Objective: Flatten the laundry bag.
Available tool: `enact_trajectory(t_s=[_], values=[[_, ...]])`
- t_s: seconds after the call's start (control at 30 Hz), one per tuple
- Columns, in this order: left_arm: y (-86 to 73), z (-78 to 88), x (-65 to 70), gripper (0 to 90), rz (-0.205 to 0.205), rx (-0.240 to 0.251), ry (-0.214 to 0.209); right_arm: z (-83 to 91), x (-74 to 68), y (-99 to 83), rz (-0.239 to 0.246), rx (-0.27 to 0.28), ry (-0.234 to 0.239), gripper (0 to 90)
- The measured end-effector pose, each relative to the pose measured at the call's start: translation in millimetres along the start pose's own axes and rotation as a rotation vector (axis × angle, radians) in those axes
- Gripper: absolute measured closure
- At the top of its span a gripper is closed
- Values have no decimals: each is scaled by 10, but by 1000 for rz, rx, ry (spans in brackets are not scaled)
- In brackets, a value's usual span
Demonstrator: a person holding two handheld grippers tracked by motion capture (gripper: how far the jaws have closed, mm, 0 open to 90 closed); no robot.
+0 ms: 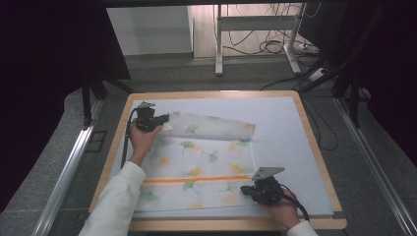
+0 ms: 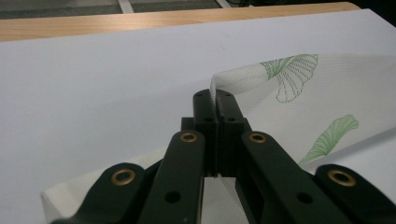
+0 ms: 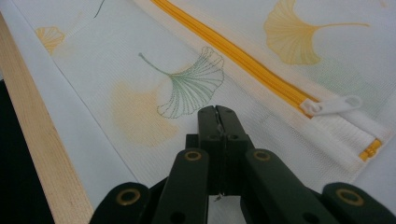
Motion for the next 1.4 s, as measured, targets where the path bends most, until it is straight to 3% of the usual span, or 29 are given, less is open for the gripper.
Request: enact_trajectory(t_s=[0.27,0.53,0.6,1.03,1.2,1.3,1.4], values=[[70,-51,-140,895,18,4,24,0,1,0,-5,1,3,889],[181,-110,-214,891,7,15,46,0,3,-2,-8,4,5,889],[190,-126,-257,890,-1,-1,55,0,3,-2,-4,5,2,889],[285,-50,-381,868,2,17,72,0,-1,-2,-4,5,-1,888],[365,-6,-357,790,-14,58,76,0,0,-3,-5,5,-1,889],[440,61,-346,659,-39,73,83,1,-1,-3,-4,5,-1,888],[567,217,-262,582,-48,124,45,1,-2,-2,-2,4,-1,889]])
Point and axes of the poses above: each handheld gripper's, and its own axes: z roughly backward along the jaws, y roughly out of its top, x roughly to its right, the point moved 7 cm from there along -z, roughly forward along the jaws, and after that the axes turned 10 degrees about x, right-handed, at the moved point
